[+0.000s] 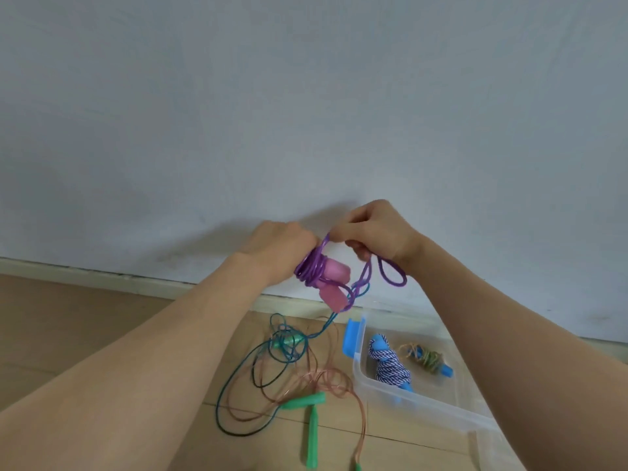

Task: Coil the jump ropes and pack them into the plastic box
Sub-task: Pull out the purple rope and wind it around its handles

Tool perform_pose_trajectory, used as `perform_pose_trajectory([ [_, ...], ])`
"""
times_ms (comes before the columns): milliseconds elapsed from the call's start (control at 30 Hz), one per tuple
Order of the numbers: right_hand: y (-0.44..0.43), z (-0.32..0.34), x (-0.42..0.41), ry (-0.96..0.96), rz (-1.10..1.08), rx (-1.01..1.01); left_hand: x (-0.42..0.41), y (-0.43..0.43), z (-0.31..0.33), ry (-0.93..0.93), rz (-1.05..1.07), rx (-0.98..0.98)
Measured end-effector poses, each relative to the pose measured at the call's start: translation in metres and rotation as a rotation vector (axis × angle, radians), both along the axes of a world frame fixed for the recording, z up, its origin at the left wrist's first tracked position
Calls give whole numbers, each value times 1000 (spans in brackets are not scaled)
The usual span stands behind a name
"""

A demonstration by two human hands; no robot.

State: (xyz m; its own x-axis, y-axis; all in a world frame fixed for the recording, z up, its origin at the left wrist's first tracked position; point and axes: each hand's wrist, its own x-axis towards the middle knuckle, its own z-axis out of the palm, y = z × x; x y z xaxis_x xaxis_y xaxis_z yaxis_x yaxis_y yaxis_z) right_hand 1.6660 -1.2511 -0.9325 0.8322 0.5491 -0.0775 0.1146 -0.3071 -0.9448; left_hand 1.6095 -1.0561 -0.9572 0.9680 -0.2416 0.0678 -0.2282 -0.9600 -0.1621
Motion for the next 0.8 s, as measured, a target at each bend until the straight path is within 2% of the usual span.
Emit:
perform_pose_trajectory([
  [100, -9, -7, 14, 30, -57, 134, 1, 5, -6, -117, -127, -160],
  [233, -13, -26, 15, 58, 7, 153, 3, 11, -9, -368, -246, -389],
  [367, -2, -45, 7, 282, 127, 334, 2, 4, 3, -461, -235, -603],
  [467, 14, -45, 3, 380, 141, 354, 2, 9, 3, -486, -134, -729],
  [600, 17, -37, -10, 571, 192, 261, 1, 12, 1, -537, -25, -729],
  [700, 20, -35, -17, 602, 197, 118, 2, 11, -1, -574, 100, -660],
  [800, 21, -35, -14, 612, 179, 91, 2, 14, -6, -597, 197, -637],
])
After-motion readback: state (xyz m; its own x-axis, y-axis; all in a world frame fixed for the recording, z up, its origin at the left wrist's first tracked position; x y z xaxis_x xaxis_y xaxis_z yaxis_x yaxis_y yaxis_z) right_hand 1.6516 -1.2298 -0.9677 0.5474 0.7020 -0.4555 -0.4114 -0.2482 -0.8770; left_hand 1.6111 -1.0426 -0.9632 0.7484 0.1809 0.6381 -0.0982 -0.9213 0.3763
